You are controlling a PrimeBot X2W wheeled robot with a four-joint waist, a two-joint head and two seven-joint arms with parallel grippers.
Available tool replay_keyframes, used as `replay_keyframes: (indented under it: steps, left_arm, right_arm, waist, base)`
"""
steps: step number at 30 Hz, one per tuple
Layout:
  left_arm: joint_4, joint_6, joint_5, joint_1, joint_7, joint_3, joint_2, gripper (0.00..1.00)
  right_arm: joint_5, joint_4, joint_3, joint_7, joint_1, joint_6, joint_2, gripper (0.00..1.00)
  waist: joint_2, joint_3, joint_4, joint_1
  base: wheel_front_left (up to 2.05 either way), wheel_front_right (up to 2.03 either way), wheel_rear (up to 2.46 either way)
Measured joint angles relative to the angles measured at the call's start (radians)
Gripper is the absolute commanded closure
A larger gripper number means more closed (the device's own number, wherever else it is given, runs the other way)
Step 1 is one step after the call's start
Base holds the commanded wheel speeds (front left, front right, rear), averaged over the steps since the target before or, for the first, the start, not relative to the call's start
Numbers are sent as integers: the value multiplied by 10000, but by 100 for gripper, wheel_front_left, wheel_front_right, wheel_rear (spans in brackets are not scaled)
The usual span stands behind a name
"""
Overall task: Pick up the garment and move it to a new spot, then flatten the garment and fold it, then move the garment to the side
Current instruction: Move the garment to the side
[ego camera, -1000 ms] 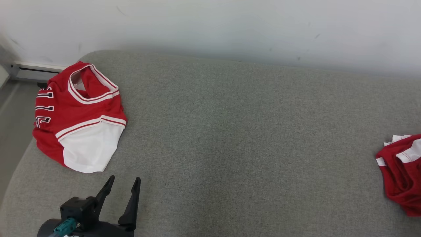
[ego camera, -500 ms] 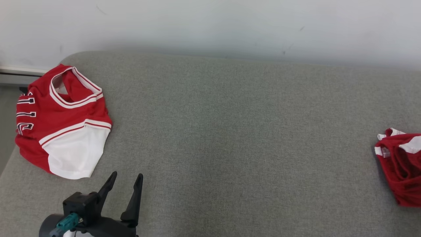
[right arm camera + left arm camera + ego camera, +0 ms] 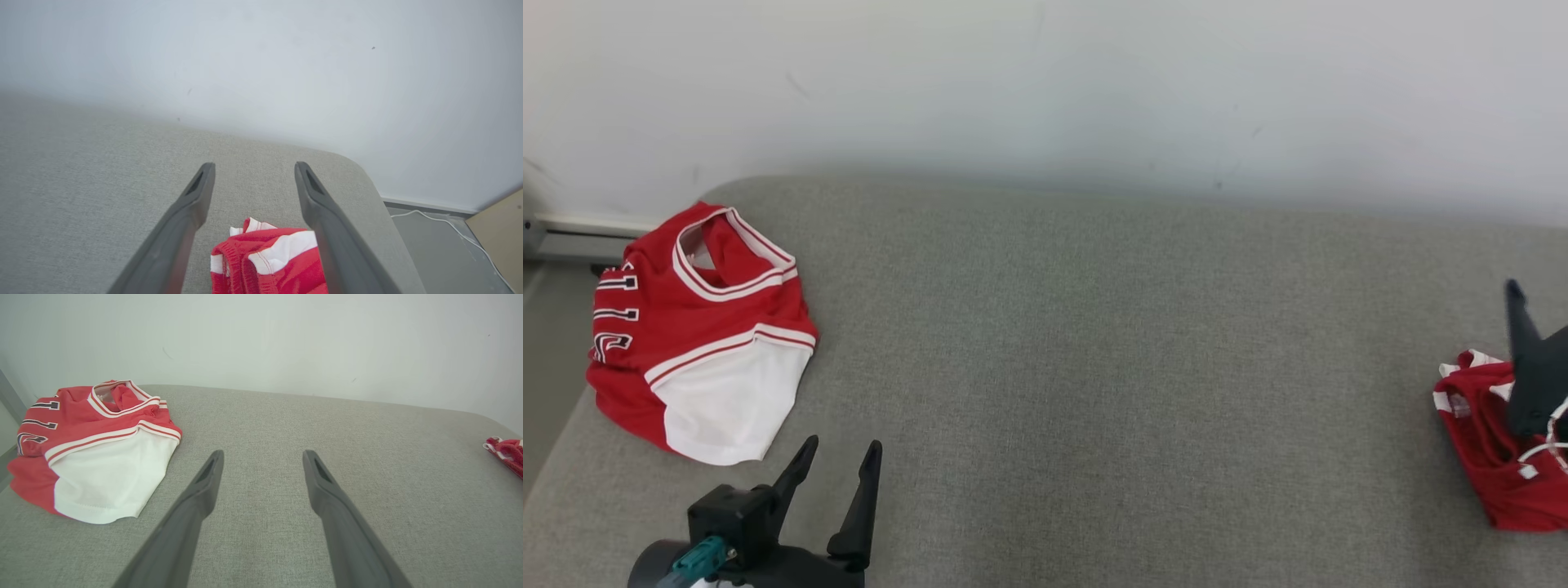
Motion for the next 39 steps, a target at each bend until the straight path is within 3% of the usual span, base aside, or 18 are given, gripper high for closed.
replay_keyframes:
  steps: [5, 8, 21, 39]
  left_arm:
    - [-6, 4, 12, -4, -318, 86, -27, 0]
    - [0, 13, 13, -12, -456, 261, -46, 0]
    - [263, 182, -79, 54, -662, 721, -54, 0]
    - [537, 267, -151, 479, -512, 917, -79, 0]
  right_arm:
    - [823, -723, 23, -1081, 417, 522, 836, 0]
    - [1266, -1170, -58, -1586, 847, 552, 1471, 0]
    - [1820, -2744, 31, -2849, 2906, 150, 3400, 0]
    - [1797, -2629, 568, -3108, 3921, -33, 3507, 0]
  waist:
    - [0, -425, -94, -1]
    - [0, -670, -171, -2]
    - [0, -1367, -845, -2]
    - [-1, -1720, -1296, -1]
  base:
    - [0, 0, 0]
    - [0, 0, 0]
    - [0, 0, 0]
    - [0, 0, 0]
